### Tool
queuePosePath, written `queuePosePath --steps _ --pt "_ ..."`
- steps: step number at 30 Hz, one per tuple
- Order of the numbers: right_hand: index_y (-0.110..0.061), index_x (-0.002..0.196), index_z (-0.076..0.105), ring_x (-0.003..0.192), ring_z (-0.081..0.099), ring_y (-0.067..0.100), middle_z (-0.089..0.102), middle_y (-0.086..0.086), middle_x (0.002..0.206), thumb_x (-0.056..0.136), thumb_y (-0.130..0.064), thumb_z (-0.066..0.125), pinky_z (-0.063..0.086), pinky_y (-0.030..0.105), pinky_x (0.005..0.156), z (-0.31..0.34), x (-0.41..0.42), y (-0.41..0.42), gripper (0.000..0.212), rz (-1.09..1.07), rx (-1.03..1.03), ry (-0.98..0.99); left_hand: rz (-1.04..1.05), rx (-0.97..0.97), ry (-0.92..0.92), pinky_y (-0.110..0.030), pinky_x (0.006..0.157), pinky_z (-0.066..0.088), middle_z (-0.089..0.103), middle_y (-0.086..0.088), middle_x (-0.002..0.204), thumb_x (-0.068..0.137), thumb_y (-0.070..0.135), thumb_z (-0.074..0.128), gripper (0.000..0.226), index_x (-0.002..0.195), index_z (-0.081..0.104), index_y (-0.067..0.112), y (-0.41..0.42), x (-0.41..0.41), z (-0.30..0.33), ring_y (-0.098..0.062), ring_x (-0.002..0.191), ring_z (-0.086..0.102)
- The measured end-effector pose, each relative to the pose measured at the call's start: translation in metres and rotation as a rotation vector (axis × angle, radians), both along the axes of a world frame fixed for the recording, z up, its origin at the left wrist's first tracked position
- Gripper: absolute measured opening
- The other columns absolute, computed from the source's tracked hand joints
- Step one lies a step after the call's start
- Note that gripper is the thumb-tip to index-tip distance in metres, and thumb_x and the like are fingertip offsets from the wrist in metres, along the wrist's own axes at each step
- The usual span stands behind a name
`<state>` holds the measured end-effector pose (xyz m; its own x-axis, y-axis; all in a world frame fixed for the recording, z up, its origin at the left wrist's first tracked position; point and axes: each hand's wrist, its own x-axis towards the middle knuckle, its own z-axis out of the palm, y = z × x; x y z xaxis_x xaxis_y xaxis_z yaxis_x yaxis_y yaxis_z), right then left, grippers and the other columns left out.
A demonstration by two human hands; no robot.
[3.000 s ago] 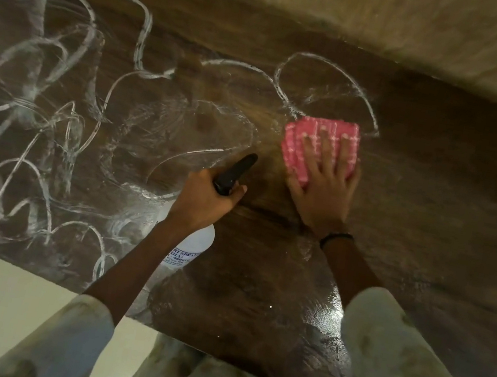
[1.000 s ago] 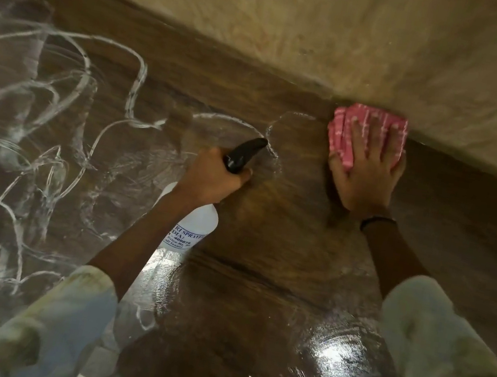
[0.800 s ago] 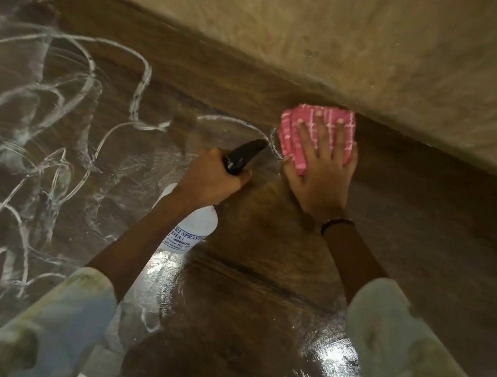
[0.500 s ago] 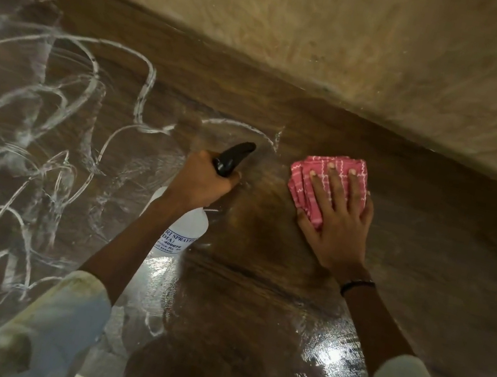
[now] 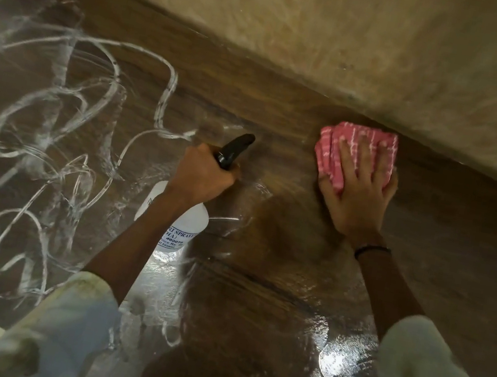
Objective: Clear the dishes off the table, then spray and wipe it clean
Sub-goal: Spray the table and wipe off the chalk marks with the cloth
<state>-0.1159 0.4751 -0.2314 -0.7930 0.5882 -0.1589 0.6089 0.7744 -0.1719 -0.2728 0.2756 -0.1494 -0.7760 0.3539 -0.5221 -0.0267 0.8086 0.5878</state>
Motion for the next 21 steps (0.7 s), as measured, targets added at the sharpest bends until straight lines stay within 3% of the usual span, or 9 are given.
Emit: queuePosePath --steps 2,4,7,9,13,17,21 --pt "-0.033 0.151 0.018 0.146 0.007 0.038 0.017 0.007 0.159 0.087 -0.064 0.031 0.013 0.062 0.11 0.0 -0.033 -0.003 0.072 -0.05 -0.009 0.018 0.0 0.016 0.002 -0.03 0.062 0.049 0.064 -0.01 0.078 0.081 0.02 0.068 0.023 0.099 0.066 0.005 -0.008 -0.007 0.0 -0.019 0.062 0.059" --pt "-0.033 0.151 0.016 0.146 0.007 0.037 0.014 0.006 0.16 0.088 -0.063 0.034 0.007 0.062 0.111 -0.003 -0.062 -0.015 0.072 -0.047 -0.032 0.031 -0.003 0.021 0.0 -0.018 0.051 0.046 0.063 -0.006 0.076 0.08 0.02 0.069 0.02 0.097 0.065 0.01 -0.016 -0.013 -0.001 -0.01 0.059 0.057" --pt "-0.031 0.151 0.02 0.146 0.011 0.036 0.018 0.006 0.159 0.088 -0.063 0.036 0.005 0.062 0.111 -0.007 -0.083 -0.044 0.072 0.085 -0.038 0.067 0.039 0.045 0.0 -0.006 0.04 0.041 0.063 -0.007 0.078 0.079 0.019 0.071 0.023 0.099 0.067 0.008 -0.022 -0.018 -0.001 -0.005 0.058 0.055" --pt "-0.03 0.15 0.022 0.146 0.012 0.033 0.019 0.005 0.158 0.088 -0.062 0.037 0.009 0.061 0.113 -0.006 -0.072 -0.063 0.071 0.217 -0.013 0.084 0.046 0.051 0.018 -0.007 0.041 0.04 0.063 -0.008 0.077 0.078 0.019 0.072 0.025 0.099 0.069 0.005 -0.024 -0.018 0.001 -0.01 0.058 0.057" --pt "-0.031 0.15 0.019 0.147 0.008 0.03 0.019 0.004 0.158 0.088 -0.066 0.033 0.013 0.057 0.115 -0.006 -0.007 -0.066 0.073 0.388 0.021 0.018 0.03 0.063 0.047 -0.019 0.058 0.041 0.063 -0.006 0.075 0.078 0.023 0.072 0.021 0.091 0.069 0.007 -0.026 -0.017 0.004 -0.015 0.068 0.059" --pt "-0.032 0.149 0.024 0.145 0.013 0.034 0.021 0.005 0.158 0.087 -0.066 0.03 0.017 0.057 0.112 -0.002 0.007 -0.036 0.071 0.257 0.031 -0.024 -0.017 0.102 0.028 -0.013 0.053 0.039 0.056 0.002 0.063 0.08 0.022 0.071 0.012 0.079 0.059 0.018 -0.028 -0.015 0.006 -0.014 0.064 0.056" --pt "-0.033 0.15 0.021 0.146 0.009 0.037 0.018 0.008 0.159 0.085 -0.065 0.028 0.016 0.061 0.111 -0.001 -0.06 -0.025 0.073 0.048 0.02 0.004 0.021 0.137 0.005 -0.016 0.055 0.042 0.061 -0.006 0.073 0.081 0.023 0.069 0.011 0.081 0.06 0.016 -0.033 -0.018 0.005 -0.016 0.066 0.058"
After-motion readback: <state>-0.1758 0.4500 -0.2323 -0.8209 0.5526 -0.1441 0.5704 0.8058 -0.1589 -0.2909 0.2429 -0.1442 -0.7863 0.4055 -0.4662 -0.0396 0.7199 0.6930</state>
